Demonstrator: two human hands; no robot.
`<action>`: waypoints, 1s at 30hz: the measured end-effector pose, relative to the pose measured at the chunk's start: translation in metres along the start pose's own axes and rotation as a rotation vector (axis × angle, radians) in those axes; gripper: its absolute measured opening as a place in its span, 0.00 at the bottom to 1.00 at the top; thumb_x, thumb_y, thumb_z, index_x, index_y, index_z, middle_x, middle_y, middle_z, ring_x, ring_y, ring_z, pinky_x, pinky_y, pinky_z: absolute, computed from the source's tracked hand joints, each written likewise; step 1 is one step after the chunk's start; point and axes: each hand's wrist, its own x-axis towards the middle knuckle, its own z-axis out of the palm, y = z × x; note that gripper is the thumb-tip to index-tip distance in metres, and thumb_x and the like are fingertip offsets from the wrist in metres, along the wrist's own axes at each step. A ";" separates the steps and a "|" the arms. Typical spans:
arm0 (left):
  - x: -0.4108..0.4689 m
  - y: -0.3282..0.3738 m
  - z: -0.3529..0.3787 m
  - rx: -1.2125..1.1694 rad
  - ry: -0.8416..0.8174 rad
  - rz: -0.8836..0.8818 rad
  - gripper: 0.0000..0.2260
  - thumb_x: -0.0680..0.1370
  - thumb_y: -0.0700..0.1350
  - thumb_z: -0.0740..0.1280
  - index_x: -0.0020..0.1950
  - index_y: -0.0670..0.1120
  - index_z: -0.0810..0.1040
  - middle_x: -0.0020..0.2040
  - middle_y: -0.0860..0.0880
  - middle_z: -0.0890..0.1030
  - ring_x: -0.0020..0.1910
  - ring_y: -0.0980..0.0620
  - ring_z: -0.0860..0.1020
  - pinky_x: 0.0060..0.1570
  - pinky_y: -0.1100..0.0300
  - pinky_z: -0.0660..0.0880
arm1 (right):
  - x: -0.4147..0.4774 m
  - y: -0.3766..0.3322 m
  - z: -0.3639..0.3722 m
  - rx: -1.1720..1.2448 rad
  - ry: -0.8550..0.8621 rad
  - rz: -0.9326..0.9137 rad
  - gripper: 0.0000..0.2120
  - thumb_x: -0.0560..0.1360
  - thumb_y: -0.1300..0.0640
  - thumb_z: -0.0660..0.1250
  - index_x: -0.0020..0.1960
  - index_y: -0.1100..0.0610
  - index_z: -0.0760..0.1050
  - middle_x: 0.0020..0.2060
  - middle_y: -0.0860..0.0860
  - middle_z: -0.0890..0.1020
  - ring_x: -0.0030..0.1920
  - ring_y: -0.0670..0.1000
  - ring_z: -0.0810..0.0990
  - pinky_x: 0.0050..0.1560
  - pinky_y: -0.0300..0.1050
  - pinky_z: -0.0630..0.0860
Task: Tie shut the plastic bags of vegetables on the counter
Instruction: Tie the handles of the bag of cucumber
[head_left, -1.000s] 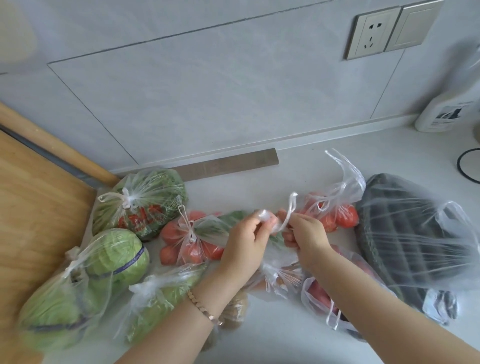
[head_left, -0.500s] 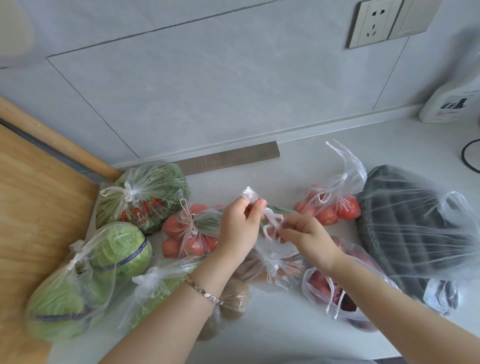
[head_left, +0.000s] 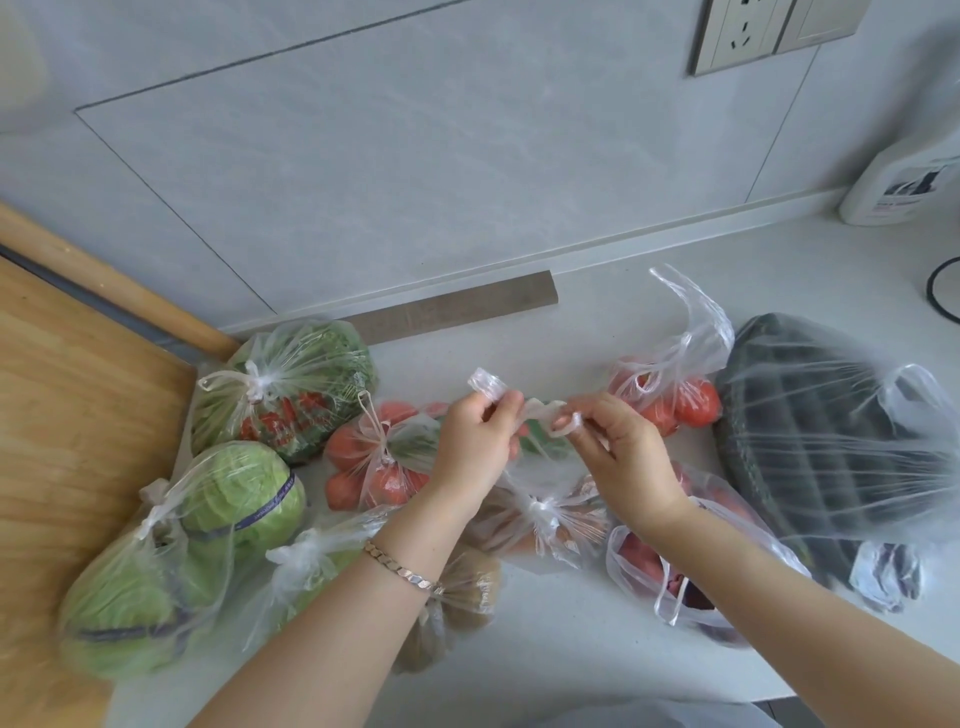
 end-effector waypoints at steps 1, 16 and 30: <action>0.001 0.002 -0.004 0.030 0.045 0.028 0.12 0.79 0.45 0.61 0.36 0.45 0.76 0.27 0.50 0.73 0.20 0.61 0.70 0.25 0.67 0.68 | 0.000 -0.001 -0.002 0.010 0.002 -0.025 0.08 0.74 0.53 0.62 0.43 0.54 0.79 0.43 0.41 0.77 0.47 0.33 0.75 0.49 0.24 0.69; 0.016 -0.055 -0.035 0.308 0.339 -0.096 0.15 0.81 0.49 0.55 0.54 0.41 0.76 0.50 0.43 0.80 0.55 0.42 0.76 0.59 0.50 0.70 | -0.002 0.017 -0.027 0.606 0.512 1.027 0.13 0.71 0.62 0.61 0.28 0.58 0.69 0.25 0.52 0.70 0.26 0.49 0.66 0.29 0.40 0.67; 0.006 -0.001 0.000 -0.440 -0.403 -0.019 0.15 0.79 0.37 0.56 0.35 0.39 0.76 0.34 0.48 0.79 0.43 0.51 0.79 0.56 0.58 0.74 | 0.048 -0.038 -0.023 0.594 -0.124 0.426 0.04 0.75 0.65 0.62 0.43 0.60 0.75 0.39 0.56 0.77 0.35 0.48 0.78 0.45 0.44 0.78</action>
